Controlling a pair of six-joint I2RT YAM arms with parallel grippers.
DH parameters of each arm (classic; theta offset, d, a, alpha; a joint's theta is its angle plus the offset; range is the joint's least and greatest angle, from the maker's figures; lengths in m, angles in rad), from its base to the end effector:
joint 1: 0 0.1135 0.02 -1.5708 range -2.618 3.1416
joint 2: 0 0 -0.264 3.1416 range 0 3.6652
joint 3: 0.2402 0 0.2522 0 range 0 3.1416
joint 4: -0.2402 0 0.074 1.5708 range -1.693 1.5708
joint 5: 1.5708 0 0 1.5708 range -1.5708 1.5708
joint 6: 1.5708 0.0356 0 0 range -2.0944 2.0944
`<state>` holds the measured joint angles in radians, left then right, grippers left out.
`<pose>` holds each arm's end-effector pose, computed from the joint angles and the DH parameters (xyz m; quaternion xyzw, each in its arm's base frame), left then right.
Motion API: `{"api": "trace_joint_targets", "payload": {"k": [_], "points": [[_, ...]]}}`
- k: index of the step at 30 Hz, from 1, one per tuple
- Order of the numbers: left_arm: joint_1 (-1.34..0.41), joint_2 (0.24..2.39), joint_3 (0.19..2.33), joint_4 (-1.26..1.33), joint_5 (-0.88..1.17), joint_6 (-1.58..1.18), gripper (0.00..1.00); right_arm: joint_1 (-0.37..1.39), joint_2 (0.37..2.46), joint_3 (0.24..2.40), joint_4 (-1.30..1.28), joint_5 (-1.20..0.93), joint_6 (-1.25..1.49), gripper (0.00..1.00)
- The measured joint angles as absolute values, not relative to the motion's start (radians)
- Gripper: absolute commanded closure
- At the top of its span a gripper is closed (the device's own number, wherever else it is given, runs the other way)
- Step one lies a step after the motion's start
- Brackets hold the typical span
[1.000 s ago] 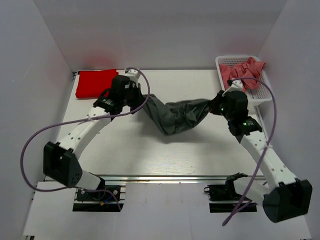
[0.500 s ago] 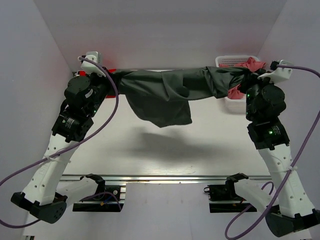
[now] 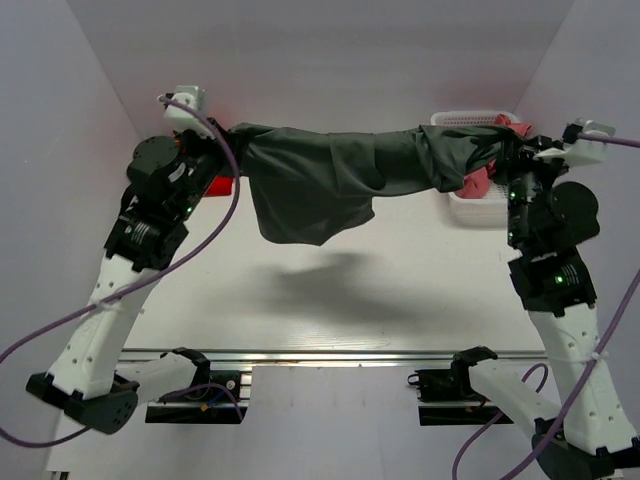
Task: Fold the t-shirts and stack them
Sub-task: Flatten out the tshirt
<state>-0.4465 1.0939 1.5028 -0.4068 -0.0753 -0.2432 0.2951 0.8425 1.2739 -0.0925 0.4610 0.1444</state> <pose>0.1899 -0.0879 0.5007 0.0451 0.7049 -0.2141 0.6747 0.1401 0.0260 0.5027 0.1436 0.5749 0.0444 0.8043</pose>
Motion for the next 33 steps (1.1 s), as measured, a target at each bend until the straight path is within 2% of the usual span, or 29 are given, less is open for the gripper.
{"api": "trace_joint_targets", "payload": {"k": [5, 10, 12, 15, 18, 22, 23, 24, 25, 26, 27, 30, 33], "points": [[-0.443, 1.340, 1.660, -0.427, -0.137, -0.218, 1.00, 0.293, 1.020, 1.338, -0.078, 0.468, 0.121, 1.00], [-0.430, 1.773, 2.149, -0.545, -0.193, -0.164, 1.00, 0.289, 1.292, 1.536, -0.107, 0.475, 0.075, 1.00], [-0.427, 1.876, 2.287, -0.583, -0.194, -0.147, 1.00, 0.289, 1.357, 1.592, -0.115, 0.475, 0.061, 1.00], [-0.426, 1.862, 2.266, -0.596, -0.179, -0.129, 1.00, 0.289, 1.361, 1.599, -0.126, 0.473, 0.055, 1.00], [-0.426, 1.701, 2.022, -0.540, -0.179, -0.124, 1.00, 0.288, 1.280, 1.516, -0.101, 0.466, 0.065, 1.00], [-0.429, 1.450, 1.650, -0.489, -0.215, -0.177, 0.79, 0.288, 1.113, 1.297, -0.075, 0.461, 0.130, 1.00], [-0.427, 1.386, 1.541, -0.468, -0.218, -0.206, 0.48, 0.288, 1.079, 1.232, -0.073, 0.460, 0.156, 1.00], [-0.427, 1.330, 1.447, -0.475, -0.217, -0.223, 0.29, 0.288, 1.057, 1.174, -0.082, 0.460, 0.178, 0.86], [-0.427, 1.284, 1.348, -0.456, -0.205, -0.245, 0.00, 0.288, 1.035, 1.109, -0.088, 0.466, 0.212, 0.71], [-0.427, 1.246, 1.254, -0.451, -0.190, -0.262, 0.00, 0.288, 1.027, 1.052, -0.108, 0.475, 0.245, 0.54], [-0.428, 1.226, 1.184, -0.459, -0.170, -0.285, 0.00, 0.287, 1.030, 1.004, -0.121, 0.490, 0.281, 0.28], [-0.428, 1.237, 1.069, -0.527, -0.107, -0.328, 0.00, 0.283, 1.094, 0.917, -0.241, 0.529, 0.365, 0.10], [-0.430, 1.283, 1.062, -0.578, -0.076, -0.353, 0.00, 0.281, 1.192, 0.935, -0.343, 0.535, 0.412, 0.10]]}}
